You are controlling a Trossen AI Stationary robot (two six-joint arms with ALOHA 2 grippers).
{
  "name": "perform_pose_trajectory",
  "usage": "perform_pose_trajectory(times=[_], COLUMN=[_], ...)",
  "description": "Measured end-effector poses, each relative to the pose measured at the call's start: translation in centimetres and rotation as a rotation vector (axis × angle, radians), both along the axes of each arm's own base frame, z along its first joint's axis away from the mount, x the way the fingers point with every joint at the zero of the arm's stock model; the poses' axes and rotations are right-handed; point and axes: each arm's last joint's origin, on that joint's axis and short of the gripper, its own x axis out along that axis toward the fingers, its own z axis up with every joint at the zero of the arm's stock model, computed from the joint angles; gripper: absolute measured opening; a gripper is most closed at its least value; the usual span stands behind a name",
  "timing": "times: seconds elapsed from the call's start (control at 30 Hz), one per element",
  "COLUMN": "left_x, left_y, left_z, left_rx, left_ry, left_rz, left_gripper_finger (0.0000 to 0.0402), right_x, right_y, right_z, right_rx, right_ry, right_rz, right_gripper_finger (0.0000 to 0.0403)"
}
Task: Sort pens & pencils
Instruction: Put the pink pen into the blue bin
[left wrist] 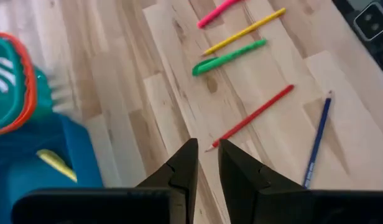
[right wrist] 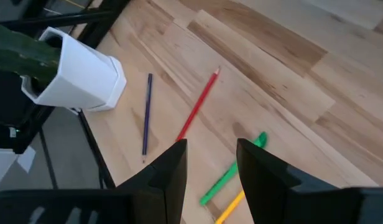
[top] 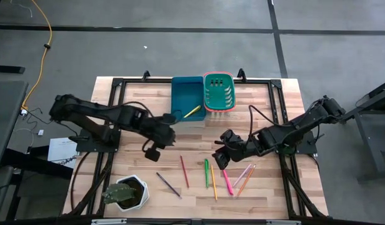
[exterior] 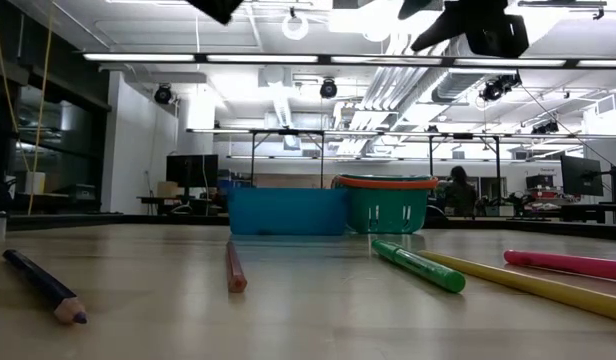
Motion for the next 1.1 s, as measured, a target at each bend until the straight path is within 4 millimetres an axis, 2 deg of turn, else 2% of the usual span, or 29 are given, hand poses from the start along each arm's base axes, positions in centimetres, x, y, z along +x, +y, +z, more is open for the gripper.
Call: perform_pose_trajectory(times=[0.3, 0.53, 0.73, 0.9, 1.1], left_x=[-2.8, -4.3, -5.5, -6.6, -7.2], left_y=[0.3, 0.5, 0.6, 0.7, 0.8], left_z=[1.8, 2.2, 2.6, 2.6, 3.0], left_rx=[0.007, 0.024, 0.03, 0.054, 0.061], left_ry=[-0.009, 0.02, 0.04, 0.09, 0.077], left_rz=[0.034, 0.046, 0.047, 0.06, 0.066], left_gripper_finger=[0.0051, 0.0051, 0.0051, 0.0051, 0.0051], right_x=[0.9, 3.0, 3.8, 2.6, 1.4], right_y=[0.5, 1.9, 3.2, 4.0, 4.7], right_z=[-0.7, -3.7, -5.6, -5.9, -3.3], right_rx=[0.061, 0.183, 0.269, 0.29, 0.221], right_ry=[-0.008, 0.058, 0.105, 0.213, 0.388], right_rz=[0.0, 0.02, 0.019, -0.044, -0.105], right_gripper_finger=[0.0131, 0.0131, 0.0131, 0.0131, 0.0131])
